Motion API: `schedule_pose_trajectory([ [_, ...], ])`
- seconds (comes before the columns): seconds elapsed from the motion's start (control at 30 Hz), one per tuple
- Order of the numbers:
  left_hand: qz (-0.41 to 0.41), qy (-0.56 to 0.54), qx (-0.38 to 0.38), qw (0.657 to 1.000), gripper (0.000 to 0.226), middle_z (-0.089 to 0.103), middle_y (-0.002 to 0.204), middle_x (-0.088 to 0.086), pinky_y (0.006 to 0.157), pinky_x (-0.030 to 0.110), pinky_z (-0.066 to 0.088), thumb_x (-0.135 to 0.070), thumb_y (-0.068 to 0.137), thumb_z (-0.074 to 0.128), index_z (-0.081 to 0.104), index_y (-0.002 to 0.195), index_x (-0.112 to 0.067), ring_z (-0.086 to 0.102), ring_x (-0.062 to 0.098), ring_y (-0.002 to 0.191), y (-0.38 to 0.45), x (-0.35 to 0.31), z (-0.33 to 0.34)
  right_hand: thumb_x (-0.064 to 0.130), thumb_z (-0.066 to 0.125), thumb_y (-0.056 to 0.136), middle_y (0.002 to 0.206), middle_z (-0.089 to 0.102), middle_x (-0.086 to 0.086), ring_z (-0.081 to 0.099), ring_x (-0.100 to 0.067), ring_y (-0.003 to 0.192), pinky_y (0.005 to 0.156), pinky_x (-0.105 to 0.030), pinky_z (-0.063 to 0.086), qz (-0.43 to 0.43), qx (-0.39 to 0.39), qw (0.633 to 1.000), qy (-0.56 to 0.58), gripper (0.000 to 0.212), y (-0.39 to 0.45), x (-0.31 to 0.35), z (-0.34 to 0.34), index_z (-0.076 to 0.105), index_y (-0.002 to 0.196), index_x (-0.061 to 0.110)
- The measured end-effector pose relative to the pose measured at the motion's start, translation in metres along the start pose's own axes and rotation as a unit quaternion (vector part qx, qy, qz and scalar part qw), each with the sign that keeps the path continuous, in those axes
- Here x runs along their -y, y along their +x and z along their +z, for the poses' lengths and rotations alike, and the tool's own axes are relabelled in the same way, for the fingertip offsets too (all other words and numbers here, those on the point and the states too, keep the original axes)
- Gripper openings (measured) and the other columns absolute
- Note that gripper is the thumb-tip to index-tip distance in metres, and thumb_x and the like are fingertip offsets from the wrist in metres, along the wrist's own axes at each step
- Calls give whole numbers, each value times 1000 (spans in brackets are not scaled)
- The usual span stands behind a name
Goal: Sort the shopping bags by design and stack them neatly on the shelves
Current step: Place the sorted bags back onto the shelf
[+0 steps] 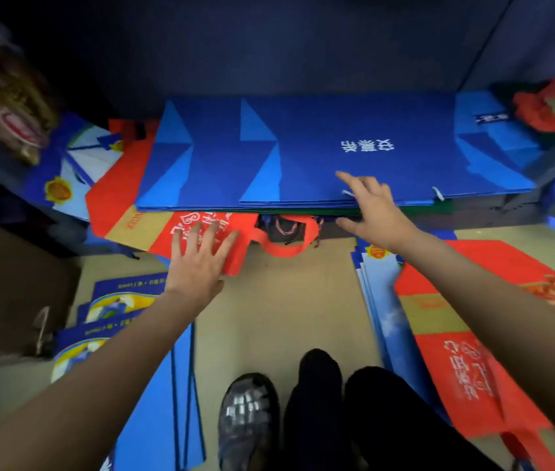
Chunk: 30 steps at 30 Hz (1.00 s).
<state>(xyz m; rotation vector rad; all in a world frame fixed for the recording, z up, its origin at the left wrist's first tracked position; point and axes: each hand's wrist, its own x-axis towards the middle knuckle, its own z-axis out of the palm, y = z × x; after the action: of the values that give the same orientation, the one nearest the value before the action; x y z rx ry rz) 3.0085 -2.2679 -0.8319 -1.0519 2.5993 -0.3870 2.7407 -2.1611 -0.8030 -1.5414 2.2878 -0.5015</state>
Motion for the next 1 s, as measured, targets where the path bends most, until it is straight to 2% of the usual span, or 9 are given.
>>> schedule_pose_trajectory([
  [0.07, -24, -3, 11, 1000, 80, 1, 157, 6, 114, 48, 10, -38, 93, 49, -8, 149, -31, 6, 32, 143, 4, 14, 6, 30, 62, 88, 144, 27, -9, 24, -30, 130, 105, -43, 26, -55, 10, 997, -50, 76, 17, 26, 13, 17, 148, 27],
  [0.3, -21, -144, -25, 989, 57, 23, 154, -3, 111, 39, 21, -19, 96, 42, 22, 147, -35, 23, 23, 140, 19, 38, 20, 30, 58, 89, 147, 21, -10, 26, -32, 132, 107, -44, 25, -110, 71, 945, -299, 75, 84, 66, 53, 12, 148, 22],
  [0.37, -22, -198, -74, 977, 52, 36, 149, -4, 109, 36, 24, -14, 95, 45, 35, 143, -32, 32, 21, 137, 19, 43, 26, 25, 56, 91, 144, 25, -9, 36, -33, 124, 89, -42, 39, -124, 94, 933, -324, 68, 91, 68, 55, 16, 146, 21],
  [0.47, -13, -228, -113, 967, 49, 52, 138, -2, 104, 39, 34, -8, 90, 47, 50, 135, -27, 46, 24, 127, 16, 54, 28, 18, 47, 93, 131, 40, -7, 49, -31, 106, 62, -35, 37, -166, 50, 913, -369, 48, 87, 69, 46, 27, 137, 16],
  [0.6, 55, -293, -189, 935, 47, 70, 106, 1, 83, 32, 48, -13, 73, 40, 58, 115, -27, 62, 24, 95, -11, 75, 25, 12, 46, 92, 120, 47, -13, 54, -35, 103, 62, -37, 37, -133, -26, 935, -328, 41, 82, 74, 17, 36, 131, 10],
  [0.7, 115, -310, -195, 924, 43, 70, 102, 3, 82, 27, 40, -16, 73, 38, 53, 113, -23, 53, 16, 94, -44, 88, 11, 14, 56, 89, 131, 40, -14, 45, -36, 118, 85, -44, 45, -105, 88, 959, -248, 57, 77, 80, 7, 30, 140, 15],
  [0.83, 88, -305, -300, 899, 32, 69, 91, 8, 73, 31, 41, -16, 81, 42, 56, 109, -17, 50, 18, 85, -73, 97, -32, 23, 72, 78, 148, 24, -2, 27, -26, 132, 105, -40, 33, -132, 242, 946, -169, 90, 36, 101, -5, 15, 148, 32],
  [0.9, 60, -307, -349, 883, 32, 69, 87, 9, 70, 30, 38, -15, 81, 43, 64, 105, -11, 49, 18, 81, -79, 100, -65, 20, 71, 80, 126, 47, -2, 43, -19, 112, 91, -28, 36, -170, 228, 951, -118, 61, 11, 111, -8, 44, 134, 19],
  [1.0, 21, -319, -395, 861, 30, 68, 89, 11, 73, 31, 38, -18, 86, 42, 64, 104, -11, 51, 19, 83, -86, 100, -116, 9, 63, 86, 77, 58, -7, 48, -17, 73, 65, -27, 34, -146, 51, 986, 63, 12, -16, 123, -37, 67, 97, 8],
])
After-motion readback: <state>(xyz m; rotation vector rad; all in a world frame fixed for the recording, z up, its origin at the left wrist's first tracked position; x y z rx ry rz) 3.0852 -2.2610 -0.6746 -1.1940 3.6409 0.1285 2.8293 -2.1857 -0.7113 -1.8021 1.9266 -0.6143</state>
